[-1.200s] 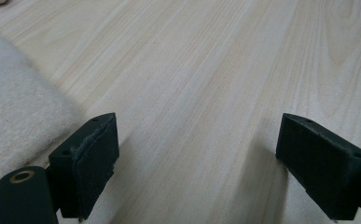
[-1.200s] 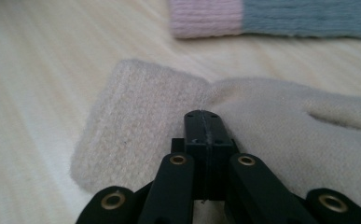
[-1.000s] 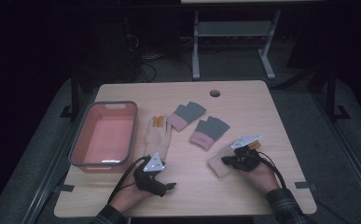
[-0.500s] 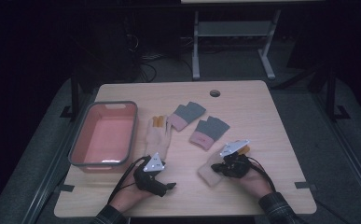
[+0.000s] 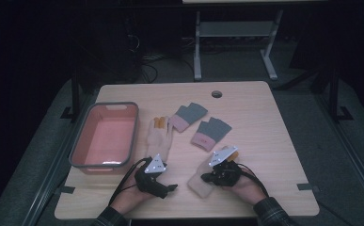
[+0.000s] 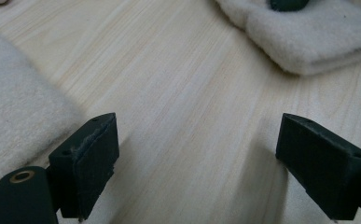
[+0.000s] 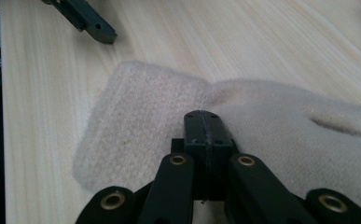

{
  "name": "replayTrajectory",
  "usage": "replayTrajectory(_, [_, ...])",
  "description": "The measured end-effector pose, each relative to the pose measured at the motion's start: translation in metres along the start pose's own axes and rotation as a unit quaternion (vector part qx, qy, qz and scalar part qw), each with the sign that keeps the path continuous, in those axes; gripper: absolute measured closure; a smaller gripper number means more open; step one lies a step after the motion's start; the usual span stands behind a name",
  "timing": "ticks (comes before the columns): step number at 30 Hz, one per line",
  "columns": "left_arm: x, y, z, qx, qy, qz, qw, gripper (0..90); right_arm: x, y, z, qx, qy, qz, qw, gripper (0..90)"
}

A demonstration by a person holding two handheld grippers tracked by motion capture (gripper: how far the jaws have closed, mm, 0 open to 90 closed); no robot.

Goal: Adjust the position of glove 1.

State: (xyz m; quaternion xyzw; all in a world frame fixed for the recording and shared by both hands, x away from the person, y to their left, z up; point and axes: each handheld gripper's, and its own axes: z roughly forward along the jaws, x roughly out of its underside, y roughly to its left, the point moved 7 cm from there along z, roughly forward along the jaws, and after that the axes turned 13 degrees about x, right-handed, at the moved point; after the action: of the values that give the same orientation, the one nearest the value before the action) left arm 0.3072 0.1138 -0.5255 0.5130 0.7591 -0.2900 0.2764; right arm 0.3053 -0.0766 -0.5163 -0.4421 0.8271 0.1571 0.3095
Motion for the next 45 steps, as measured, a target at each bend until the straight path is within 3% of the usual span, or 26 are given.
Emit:
replayTrajectory(6, [0.000, 0.000, 0.000, 0.000, -0.001, 0.001, 1.0000, 12.5, -0.001, 0.001, -0.001, -0.001, -0.003, -0.008, 1.0000, 88.8])
replayTrajectory(9, [0.000, 0.000, 0.000, 0.000, -0.003, -0.001, 1.0000, 12.5, -0.004, -0.001, -0.010, 0.002, -0.015, 0.004, 0.9999, 80.3])
replayTrajectory(17, [0.000, 0.000, 0.000, 0.000, -0.003, 0.000, 1.0000, 12.5, -0.002, -0.014, -0.031, 0.023, -0.036, 0.022, 0.9988, 70.1])
replayTrajectory(23, [0.000, 0.000, 0.000, 0.000, 0.000, 0.001, 1.0000, 12.5, 0.022, -0.039, -0.048, 0.068, -0.040, 0.052, 0.9956, 53.3])
replayTrajectory(30, [0.000, 0.000, 0.000, 0.000, -0.001, 0.001, 1.0000, 12.5, 0.059, -0.064, -0.064, 0.132, -0.032, 0.082, 0.9873, 32.9])
replayTrajectory(31, [0.000, 0.000, 0.000, 0.000, -0.001, 0.001, 1.0000, 12.5, 0.059, -0.064, -0.064, 0.132, -0.032, 0.082, 0.9873, 32.9])
replayTrajectory(32, [0.000, 0.000, 0.000, 0.000, -0.001, 0.001, 1.0000, 12.5, 0.069, -0.071, -0.069, 0.148, -0.029, 0.093, 0.9841, 28.1])
replayTrajectory(37, [0.000, 0.000, 0.000, 0.000, -0.001, -0.001, 1.0000, 12.5, 0.097, -0.091, -0.077, 0.186, -0.020, 0.129, 0.9738, 20.4])
replayTrajectory(41, [0.000, 0.000, 0.000, 0.000, -0.002, -0.003, 1.0000, 12.7, 0.106, -0.101, -0.075, 0.211, -0.017, 0.139, 0.9674, 13.5])
replayTrajectory(45, [0.000, -0.001, 0.000, -0.004, -0.002, -0.009, 1.0000, 14.0, 0.107, -0.106, -0.071, 0.216, -0.033, 0.146, 0.9650, 12.7])
